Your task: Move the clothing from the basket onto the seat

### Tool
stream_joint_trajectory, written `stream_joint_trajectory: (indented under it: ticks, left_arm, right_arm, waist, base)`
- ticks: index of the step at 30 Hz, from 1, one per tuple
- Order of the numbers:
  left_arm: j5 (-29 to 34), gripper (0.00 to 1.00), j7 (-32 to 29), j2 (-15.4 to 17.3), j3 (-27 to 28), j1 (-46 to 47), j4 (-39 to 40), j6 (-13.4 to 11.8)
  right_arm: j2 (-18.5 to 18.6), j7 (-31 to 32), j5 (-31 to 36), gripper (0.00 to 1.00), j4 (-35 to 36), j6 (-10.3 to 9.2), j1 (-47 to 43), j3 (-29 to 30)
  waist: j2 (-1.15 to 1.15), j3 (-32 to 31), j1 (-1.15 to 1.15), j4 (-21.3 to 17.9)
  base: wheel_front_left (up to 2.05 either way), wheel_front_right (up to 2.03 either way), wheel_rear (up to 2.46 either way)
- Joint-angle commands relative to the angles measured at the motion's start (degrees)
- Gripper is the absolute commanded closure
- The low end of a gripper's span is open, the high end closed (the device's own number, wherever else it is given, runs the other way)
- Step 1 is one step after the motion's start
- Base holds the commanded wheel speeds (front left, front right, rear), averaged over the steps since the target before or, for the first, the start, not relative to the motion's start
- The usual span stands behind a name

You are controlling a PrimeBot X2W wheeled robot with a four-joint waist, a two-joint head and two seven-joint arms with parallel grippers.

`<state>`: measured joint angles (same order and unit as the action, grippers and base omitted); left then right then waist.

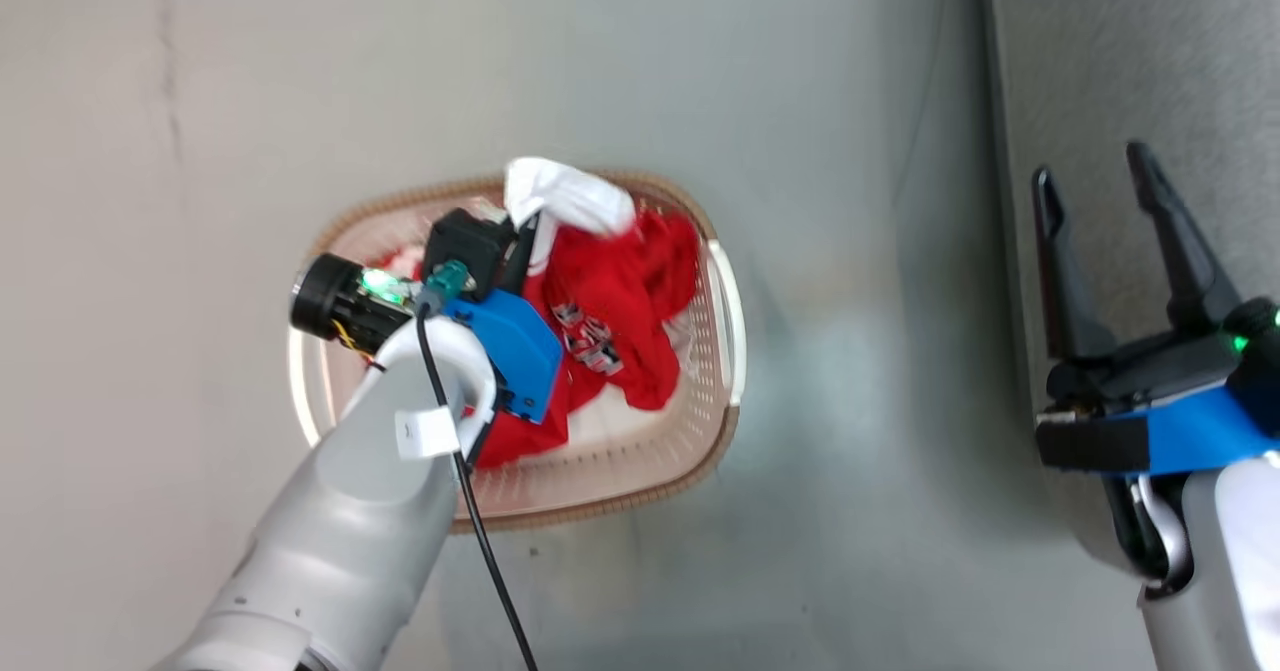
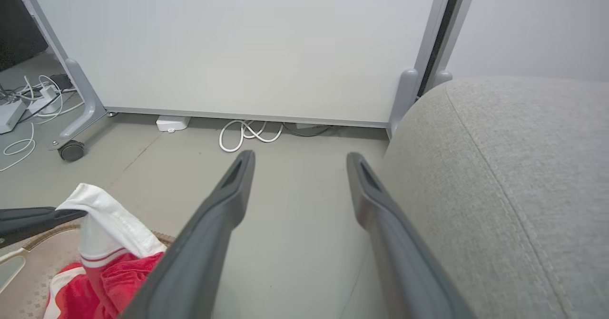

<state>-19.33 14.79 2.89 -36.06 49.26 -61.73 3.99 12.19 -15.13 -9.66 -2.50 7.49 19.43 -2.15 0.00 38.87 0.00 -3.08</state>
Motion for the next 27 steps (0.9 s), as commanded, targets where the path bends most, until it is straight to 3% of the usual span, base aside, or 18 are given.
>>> stream_joint_trajectory:
  ticks: [1,12,27]
  left_arm:
    - [-0.9,1.00,0.5,0.0,-0.6,-1.4,2.0,-0.6]
    - [0.5,1.00,0.5,0.0,0.5,-6.7,14.5,-1.9]
    - [3.8,1.00,0.5,0.7,3.2,-8.1,26.5,-0.4]
  right_arm:
    - [-0.3,0.0,0.2,0.00,-0.6,0.01,-1.4,-0.1]
    - [-1.9,0.0,0.9,0.00,-2.5,0.01,-5.6,-0.7]
    - [-4.9,-0.1,1.7,0.00,-5.5,0.01,-10.9,-1.6]
  waist:
    - [0.00,-5.7,0.00,1.0]
    - [0.00,-16.3,0.00,1.2]
    - [0.00,-29.9,0.00,1.2]
  base:
    - [0.00,0.00,0.00]
    - [0.00,0.00,0.00]
    - [0.00,0.00,0.00]
